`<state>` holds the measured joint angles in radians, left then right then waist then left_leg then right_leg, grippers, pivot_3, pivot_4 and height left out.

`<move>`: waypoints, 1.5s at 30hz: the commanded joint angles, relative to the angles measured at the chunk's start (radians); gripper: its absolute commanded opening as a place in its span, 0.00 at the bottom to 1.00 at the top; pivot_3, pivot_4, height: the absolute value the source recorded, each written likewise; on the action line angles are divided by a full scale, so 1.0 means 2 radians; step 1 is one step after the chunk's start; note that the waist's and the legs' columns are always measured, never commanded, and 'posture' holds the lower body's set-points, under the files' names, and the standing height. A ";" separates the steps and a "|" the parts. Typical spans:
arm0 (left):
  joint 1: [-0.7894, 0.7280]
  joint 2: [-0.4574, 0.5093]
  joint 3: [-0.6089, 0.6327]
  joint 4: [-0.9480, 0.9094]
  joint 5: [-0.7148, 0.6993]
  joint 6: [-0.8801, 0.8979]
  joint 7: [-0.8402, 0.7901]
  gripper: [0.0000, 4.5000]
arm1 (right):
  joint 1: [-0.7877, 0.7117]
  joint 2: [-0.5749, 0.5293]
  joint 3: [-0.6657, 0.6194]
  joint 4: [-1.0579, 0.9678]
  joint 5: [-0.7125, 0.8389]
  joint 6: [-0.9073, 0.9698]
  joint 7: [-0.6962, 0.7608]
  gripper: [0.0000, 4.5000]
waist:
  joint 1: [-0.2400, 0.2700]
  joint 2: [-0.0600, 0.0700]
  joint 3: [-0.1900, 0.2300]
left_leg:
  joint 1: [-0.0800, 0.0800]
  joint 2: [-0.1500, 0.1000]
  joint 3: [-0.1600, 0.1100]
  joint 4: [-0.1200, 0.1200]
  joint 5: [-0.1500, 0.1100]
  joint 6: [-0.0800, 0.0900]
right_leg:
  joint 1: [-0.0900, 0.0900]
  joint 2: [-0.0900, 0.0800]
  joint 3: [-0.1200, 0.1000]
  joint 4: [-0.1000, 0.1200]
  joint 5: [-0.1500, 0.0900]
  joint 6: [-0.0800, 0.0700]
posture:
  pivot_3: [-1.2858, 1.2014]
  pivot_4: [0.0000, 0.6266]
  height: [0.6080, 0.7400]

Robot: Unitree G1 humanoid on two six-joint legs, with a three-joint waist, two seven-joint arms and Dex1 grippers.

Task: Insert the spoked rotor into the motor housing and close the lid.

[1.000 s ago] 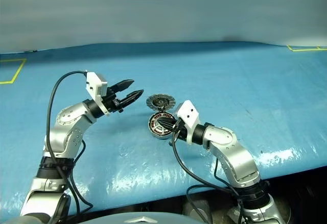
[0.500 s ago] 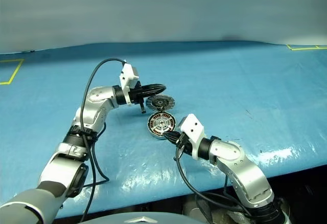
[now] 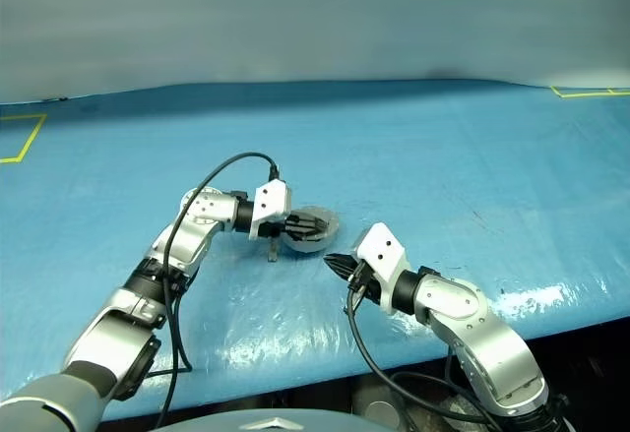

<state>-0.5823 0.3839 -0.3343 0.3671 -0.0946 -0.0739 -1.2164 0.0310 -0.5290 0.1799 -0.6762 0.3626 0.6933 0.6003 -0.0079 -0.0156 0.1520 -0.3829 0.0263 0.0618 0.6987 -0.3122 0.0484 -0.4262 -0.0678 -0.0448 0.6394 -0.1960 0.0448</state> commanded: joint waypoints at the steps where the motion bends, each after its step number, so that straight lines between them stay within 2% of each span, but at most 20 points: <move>1: 0.011 0.007 -0.004 -0.048 -0.001 0.006 -0.005 0.01 | -0.009 -0.003 -0.003 -0.011 0.002 -0.001 -0.003 0.00 | 0.000 0.000 0.000 | 0.000 0.000 0.000 0.000 0.000 0.000 | 0.000 0.000 0.000 0.000 0.000 0.000 | 0.52 0.24 1.00; 9: 0.048 0.008 0.000 -0.084 -0.004 0.019 0.012 0.01 | -0.035 0.002 0.005 0.003 0.004 -0.006 0.001 0.00 | 0.001 0.000 0.000 | 0.000 0.000 0.000 0.000 0.000 0.000 | 0.000 0.000 0.000 0.000 0.000 0.000 | 0.52 0.24 1.00; 17: 0.080 0.013 0.105 -0.204 -0.112 0.097 0.070 0.01 | -0.060 0.020 -0.006 0.023 -0.011 -0.028 -0.017 0.00 | -0.001 0.000 0.000 | 0.000 0.001 0.000 0.000 0.000 0.000 | 0.000 0.000 0.000 0.000 0.000 0.000 | 0.52 0.24 1.00; 20: 0.114 0.024 0.142 -0.260 -0.158 0.145 0.091 0.01 | -0.074 0.034 -0.003 0.040 -0.015 -0.026 -0.031 0.00 | -0.003 0.000 0.000 | 0.000 0.001 0.000 0.000 0.000 0.000 | 0.000 0.000 0.000 0.000 0.000 0.000 | 0.52 0.24 1.00; 24: 0.192 0.061 0.167 -0.313 -0.168 0.176 0.109 0.01 | -0.099 0.053 0.026 0.088 -0.052 -0.039 -0.051 0.00 | -0.002 0.000 0.000 | 0.000 0.001 0.000 0.000 0.001 -0.002 | 0.000 0.000 0.000 0.000 0.000 0.000 | 0.52 0.24 1.00; 28: 0.263 0.084 0.170 -0.332 -0.135 0.165 0.136 0.00 | -0.119 0.076 0.046 0.135 -0.072 -0.071 -0.048 0.20 | 0.000 0.000 0.000 | 0.000 0.001 0.000 0.000 0.001 -0.002 | 0.000 0.000 0.001 0.001 0.000 0.000 | 0.52 0.24 1.00; 37: 0.326 0.075 0.168 -0.373 -0.136 0.172 0.190 0.00 | -0.168 0.082 0.072 0.216 -0.079 -0.080 0.006 0.87 | 0.000 0.000 0.000 | 0.000 0.001 0.000 0.000 0.001 -0.001 | 0.000 -0.001 0.000 0.001 -0.001 -0.003 | 0.52 0.24 1.00; 45: 0.332 0.075 0.168 -0.381 -0.141 0.175 0.209 0.00 | -0.174 0.088 0.095 0.255 -0.117 -0.102 0.008 0.87 | -0.001 0.000 0.000 | 0.000 0.001 0.000 0.000 0.000 -0.001 | 0.000 -0.001 0.000 0.001 -0.001 -0.003 | 0.52 0.24 1.00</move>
<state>0.0824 0.5308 -0.0088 -0.3420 -0.3639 0.2768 -0.8055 -0.3111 -0.3590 0.3620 -0.1775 0.1416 0.4994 0.6134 -0.0107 -0.0148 0.1525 -0.3817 0.0282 0.0622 0.6987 -0.3114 0.0470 -0.4269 -0.0690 -0.0444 0.6419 -0.1990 0.0394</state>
